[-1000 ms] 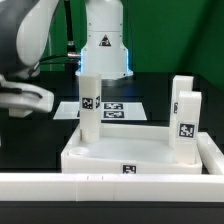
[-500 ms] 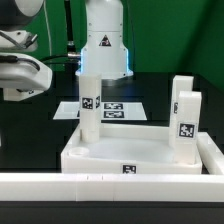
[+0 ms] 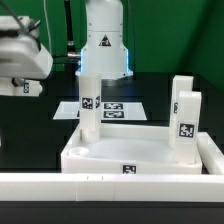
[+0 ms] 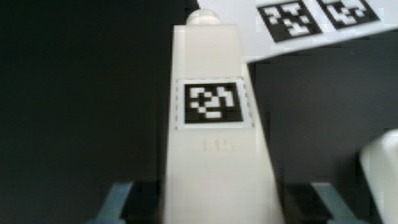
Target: Assemble desk
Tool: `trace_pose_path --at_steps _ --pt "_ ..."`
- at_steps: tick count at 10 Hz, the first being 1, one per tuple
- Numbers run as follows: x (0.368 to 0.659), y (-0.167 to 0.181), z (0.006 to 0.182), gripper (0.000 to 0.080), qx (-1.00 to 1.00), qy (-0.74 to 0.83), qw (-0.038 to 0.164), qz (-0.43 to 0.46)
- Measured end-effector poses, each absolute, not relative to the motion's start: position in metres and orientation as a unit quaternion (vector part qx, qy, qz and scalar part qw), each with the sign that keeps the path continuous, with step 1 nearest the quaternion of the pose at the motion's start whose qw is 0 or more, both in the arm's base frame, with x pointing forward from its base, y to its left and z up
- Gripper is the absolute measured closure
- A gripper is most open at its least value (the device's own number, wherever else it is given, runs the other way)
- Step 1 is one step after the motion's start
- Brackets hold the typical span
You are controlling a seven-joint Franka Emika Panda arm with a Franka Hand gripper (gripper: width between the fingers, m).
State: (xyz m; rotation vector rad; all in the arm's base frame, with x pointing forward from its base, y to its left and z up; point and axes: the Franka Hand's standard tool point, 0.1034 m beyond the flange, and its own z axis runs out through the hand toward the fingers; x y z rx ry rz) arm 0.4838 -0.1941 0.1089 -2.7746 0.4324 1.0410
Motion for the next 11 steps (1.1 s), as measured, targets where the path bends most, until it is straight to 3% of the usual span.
trace_pose_path --at_steps 5,7,9,11 --pt "0.499 -0.199 0.106 0.0511 -0.974 0.141 0.032 0.175" --pt "0.516 -0.179 0.127 0.0511 -0.983 0.135 0.026 0.122" --pt "0.530 -0.155 0.138 0.0509 -0.989 0.144 0.005 0.030" --pt "0.533 -0.162 0.136 0.0509 -0.990 0.135 -0.016 -0.034"
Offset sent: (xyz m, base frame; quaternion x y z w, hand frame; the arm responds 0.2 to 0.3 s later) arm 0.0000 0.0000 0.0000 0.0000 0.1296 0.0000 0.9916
